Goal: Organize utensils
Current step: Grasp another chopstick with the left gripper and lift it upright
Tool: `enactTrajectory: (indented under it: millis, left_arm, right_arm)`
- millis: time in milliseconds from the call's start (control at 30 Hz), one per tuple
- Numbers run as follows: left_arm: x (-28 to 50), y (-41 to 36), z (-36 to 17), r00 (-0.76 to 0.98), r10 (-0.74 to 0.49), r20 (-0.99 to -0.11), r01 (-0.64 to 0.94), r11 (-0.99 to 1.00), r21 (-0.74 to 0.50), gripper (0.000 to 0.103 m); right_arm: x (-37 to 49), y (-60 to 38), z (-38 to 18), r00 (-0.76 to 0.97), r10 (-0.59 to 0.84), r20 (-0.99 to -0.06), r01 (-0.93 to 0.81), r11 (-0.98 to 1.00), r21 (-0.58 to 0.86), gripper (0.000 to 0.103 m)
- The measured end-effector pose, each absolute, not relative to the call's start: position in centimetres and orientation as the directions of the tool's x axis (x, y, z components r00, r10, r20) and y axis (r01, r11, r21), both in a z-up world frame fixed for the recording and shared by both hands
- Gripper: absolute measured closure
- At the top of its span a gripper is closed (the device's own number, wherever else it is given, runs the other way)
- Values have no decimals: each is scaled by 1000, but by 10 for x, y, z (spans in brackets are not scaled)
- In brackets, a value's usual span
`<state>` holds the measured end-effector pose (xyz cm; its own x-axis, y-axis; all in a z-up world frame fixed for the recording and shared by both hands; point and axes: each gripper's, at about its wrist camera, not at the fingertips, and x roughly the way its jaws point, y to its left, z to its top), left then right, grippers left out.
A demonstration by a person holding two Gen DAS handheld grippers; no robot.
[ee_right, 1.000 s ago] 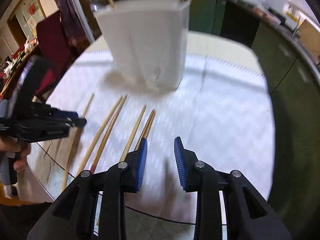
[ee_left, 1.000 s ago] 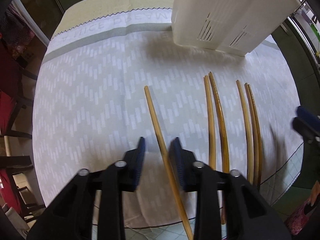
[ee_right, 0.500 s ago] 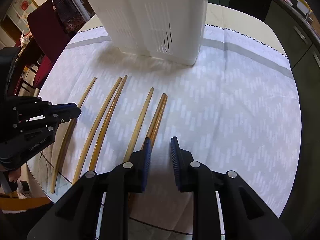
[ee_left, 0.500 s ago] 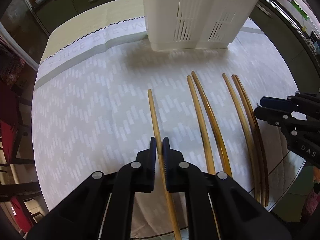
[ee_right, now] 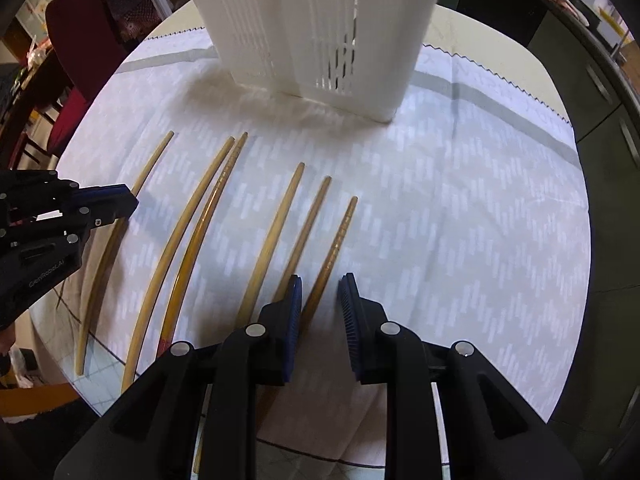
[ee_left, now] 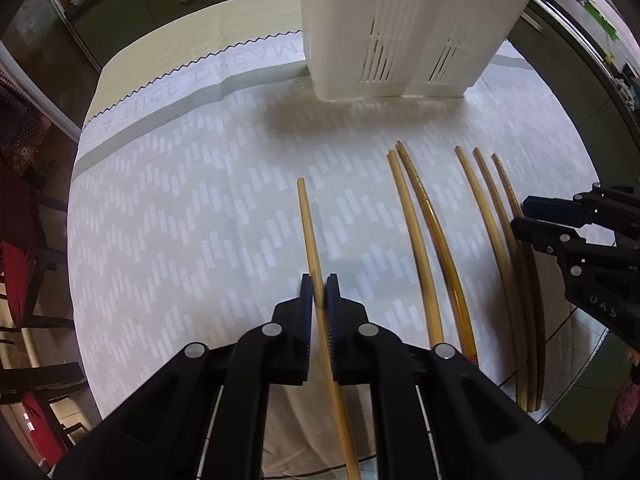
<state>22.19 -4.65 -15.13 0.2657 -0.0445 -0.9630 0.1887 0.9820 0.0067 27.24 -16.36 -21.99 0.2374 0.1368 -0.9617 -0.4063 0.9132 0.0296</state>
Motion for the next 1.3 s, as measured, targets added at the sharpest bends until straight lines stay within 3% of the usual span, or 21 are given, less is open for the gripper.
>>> enactTrajectory:
  millis: [100, 267, 667, 1300]
  left_arm:
    - [220, -50, -151, 261, -35, -965, 188, 982, 15, 96]
    - [226, -43, -153, 242, -55, -969, 181, 983, -10, 96]
    - [239, -15, -150, 251, -96, -963, 155, 986, -58, 97]
    - [196, 0, -68, 411, -164, -897, 184, 978, -95, 97]
  right_arm:
    - [280, -155, -223, 247, 134, -960, -404, 914, 23, 82]
    - [287, -163, -225, 232, 162, -959, -382, 922, 63, 96]
    - [281, -195, -192, 302, 294, -907, -341, 922, 185, 97]
    - [226, -250, -109, 492, 389, -779, -350, 907, 232, 97]
